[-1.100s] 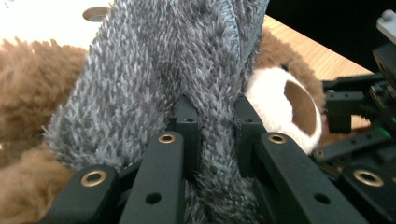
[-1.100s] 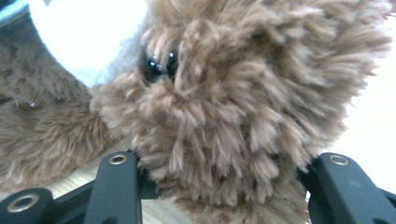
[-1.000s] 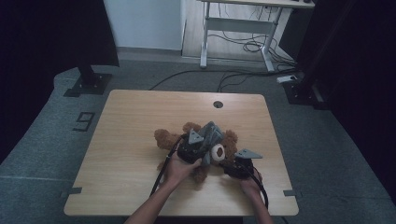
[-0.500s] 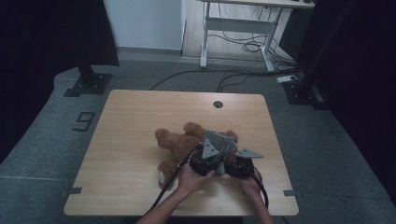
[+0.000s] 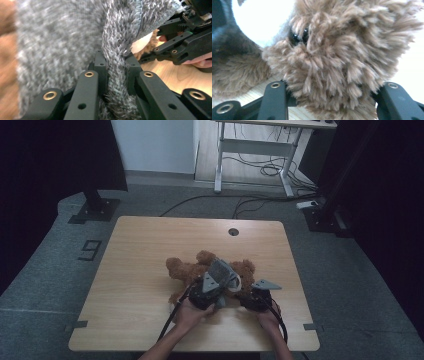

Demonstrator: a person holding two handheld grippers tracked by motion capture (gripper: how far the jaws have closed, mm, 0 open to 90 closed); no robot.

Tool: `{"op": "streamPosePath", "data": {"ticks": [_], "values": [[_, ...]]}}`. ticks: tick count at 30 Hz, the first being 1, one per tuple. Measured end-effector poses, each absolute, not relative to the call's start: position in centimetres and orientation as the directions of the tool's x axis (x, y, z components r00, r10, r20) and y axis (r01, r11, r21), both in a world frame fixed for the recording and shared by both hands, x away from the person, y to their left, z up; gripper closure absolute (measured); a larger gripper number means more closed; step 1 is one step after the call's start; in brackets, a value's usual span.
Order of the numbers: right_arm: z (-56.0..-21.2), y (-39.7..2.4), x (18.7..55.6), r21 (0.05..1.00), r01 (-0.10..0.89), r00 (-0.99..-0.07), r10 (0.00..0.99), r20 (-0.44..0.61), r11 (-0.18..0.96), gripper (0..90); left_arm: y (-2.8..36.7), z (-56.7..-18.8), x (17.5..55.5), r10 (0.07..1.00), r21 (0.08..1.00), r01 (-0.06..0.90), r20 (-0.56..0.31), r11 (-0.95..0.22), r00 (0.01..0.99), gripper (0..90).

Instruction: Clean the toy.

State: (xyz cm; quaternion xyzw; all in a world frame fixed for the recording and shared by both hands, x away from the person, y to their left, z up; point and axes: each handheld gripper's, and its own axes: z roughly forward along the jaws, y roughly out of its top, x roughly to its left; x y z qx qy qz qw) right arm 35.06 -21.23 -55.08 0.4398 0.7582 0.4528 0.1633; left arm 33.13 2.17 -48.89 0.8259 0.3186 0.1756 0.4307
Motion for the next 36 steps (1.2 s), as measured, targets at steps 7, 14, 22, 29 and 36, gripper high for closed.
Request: {"op": "streamPosePath", "data": {"ticks": [7,14,22,29,36], "values": [[-55.1,-21.2,35.0,0.832,0.515,-0.562,0.814,0.146,0.207,47.5,6.0,-47.7,33.5,0.7,0.847,0.416,-0.075,-0.332,0.71,77.0],[-55.1,-21.1,35.0,0.832,0.514,-0.561,0.815,0.143,0.208,47.5,11.1,-46.8,34.3,0.783,0.851,0.436,-0.05,-0.291,0.62,76.7],[-55.1,-21.1,35.0,0.832,0.515,-0.561,0.815,0.145,0.206,47.5,15.3,-48.5,34.5,0.839,0.817,0.505,-0.049,-0.277,0.541,76.6],[-55.1,-21.1,35.1,0.832,0.517,-0.557,0.817,0.148,0.201,47.5,14.6,-45.6,34.6,0.838,0.847,0.445,-0.001,-0.29,0.546,76.4],[-55.0,-20.8,35.2,0.834,0.513,-0.546,0.827,0.135,0.203,47.6,10.5,-42.6,36.9,0.815,0.867,0.415,-0.019,-0.276,0.58,76.0]]}}
